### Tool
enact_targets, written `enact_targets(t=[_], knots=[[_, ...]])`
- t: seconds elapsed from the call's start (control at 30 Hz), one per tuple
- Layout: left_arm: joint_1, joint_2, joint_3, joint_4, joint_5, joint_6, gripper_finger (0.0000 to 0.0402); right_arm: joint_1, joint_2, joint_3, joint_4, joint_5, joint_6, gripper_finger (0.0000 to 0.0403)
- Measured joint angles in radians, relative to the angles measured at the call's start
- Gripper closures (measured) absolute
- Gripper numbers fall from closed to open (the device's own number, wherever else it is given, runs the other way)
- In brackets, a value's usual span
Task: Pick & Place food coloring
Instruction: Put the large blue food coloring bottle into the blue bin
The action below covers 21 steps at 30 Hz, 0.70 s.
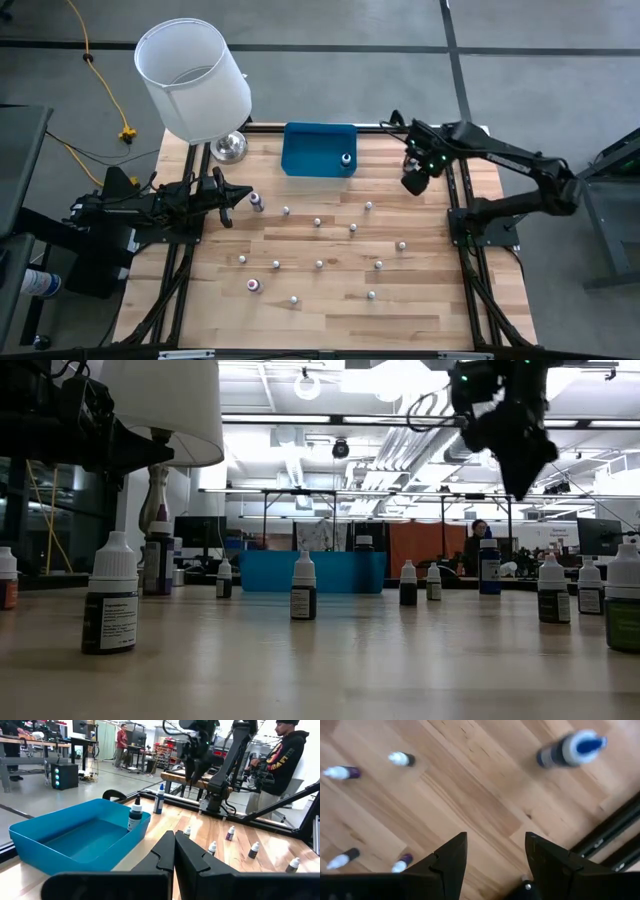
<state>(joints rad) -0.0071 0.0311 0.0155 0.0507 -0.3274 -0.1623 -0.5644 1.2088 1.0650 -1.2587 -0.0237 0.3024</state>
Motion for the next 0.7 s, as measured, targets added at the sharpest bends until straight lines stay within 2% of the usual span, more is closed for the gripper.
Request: enact_targets(t=[0.13, 0.7], knots=[[0.0, 0.0, 0.0, 0.0, 0.001, 0.0, 0.0401, -0.024, -0.026, -0.053, 0.025, 0.014, 0.012, 0.0212], [0.0, 0.0, 0.0, 0.0, 0.002, 0.0, 0.0401, -0.111, -0.025, -0.065, 0.062, 0.028, -0.015, 0.0212]])
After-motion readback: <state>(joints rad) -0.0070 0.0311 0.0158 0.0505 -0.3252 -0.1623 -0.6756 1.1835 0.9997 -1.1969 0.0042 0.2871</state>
